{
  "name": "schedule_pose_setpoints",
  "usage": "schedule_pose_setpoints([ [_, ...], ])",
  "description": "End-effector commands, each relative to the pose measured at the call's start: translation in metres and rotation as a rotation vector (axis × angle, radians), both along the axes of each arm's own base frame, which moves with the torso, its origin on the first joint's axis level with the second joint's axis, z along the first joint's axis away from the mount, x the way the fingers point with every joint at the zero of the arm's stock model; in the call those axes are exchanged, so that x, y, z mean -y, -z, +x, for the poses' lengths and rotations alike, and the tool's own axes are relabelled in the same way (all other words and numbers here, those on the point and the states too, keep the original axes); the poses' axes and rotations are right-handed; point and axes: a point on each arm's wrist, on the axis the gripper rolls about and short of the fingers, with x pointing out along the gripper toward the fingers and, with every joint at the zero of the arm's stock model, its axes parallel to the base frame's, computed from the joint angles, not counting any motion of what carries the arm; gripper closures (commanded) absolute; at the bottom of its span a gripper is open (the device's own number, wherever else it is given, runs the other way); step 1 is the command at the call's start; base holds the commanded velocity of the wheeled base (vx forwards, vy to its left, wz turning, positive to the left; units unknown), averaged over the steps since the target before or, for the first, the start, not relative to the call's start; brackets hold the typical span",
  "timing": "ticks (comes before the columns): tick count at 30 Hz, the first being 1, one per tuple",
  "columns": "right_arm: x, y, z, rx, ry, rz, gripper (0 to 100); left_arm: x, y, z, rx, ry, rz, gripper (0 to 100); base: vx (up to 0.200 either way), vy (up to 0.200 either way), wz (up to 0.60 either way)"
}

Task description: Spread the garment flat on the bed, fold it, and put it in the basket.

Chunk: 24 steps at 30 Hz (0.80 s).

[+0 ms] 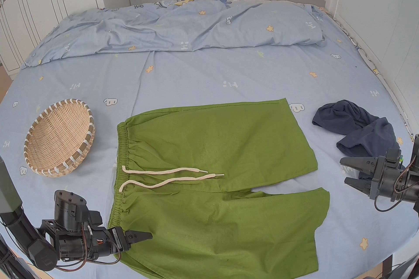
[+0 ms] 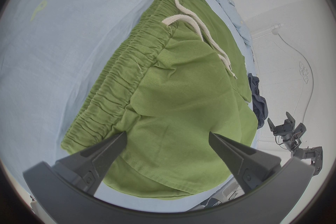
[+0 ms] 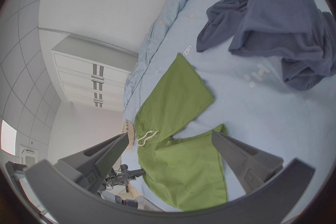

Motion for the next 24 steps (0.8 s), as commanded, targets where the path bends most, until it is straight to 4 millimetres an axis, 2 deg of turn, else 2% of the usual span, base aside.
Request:
schedule_pose_setpoints([
  [1, 0.011, 0.0, -0.002, 0.002, 0.052, -0.001, 0, -0.001, 0.003, -0.005, -0.024, 0.001, 0.008, 0, 0.0, 0.0, 0.0],
  [3, 0.008, 0.004, -0.006, -0.024, 0.042, 0.001, 0, -0.001, 0.003, -0.005, -0.024, 0.001, 0.008, 0, 0.0, 0.0, 0.0],
  [6, -0.011, 0.014, -0.015, -0.092, -0.068, -0.009, 0, -0.001, 0.002, -0.005, -0.022, 0.0, 0.007, 0, 0.0, 0.0, 0.0],
  [9, -0.014, 0.015, -0.014, -0.109, -0.084, -0.012, 0, -0.001, 0.002, -0.005, -0.021, 0.001, 0.007, 0, 0.0, 0.0, 0.0],
  [11, -0.018, 0.032, -0.009, -0.228, -0.106, -0.02, 0, -0.001, 0.002, -0.005, -0.021, 0.002, 0.006, 0, 0.0, 0.0, 0.0],
  [17, -0.021, 0.056, 0.005, -0.33, -0.129, -0.063, 0, -0.001, 0.002, -0.005, -0.024, 0.002, 0.007, 0, 0.0, 0.0, 0.0],
  [24, -0.019, 0.066, 0.019, -0.359, -0.125, -0.071, 0, -0.001, 0.002, -0.005, -0.023, 0.004, 0.006, 0, 0.0, 0.0, 0.0],
])
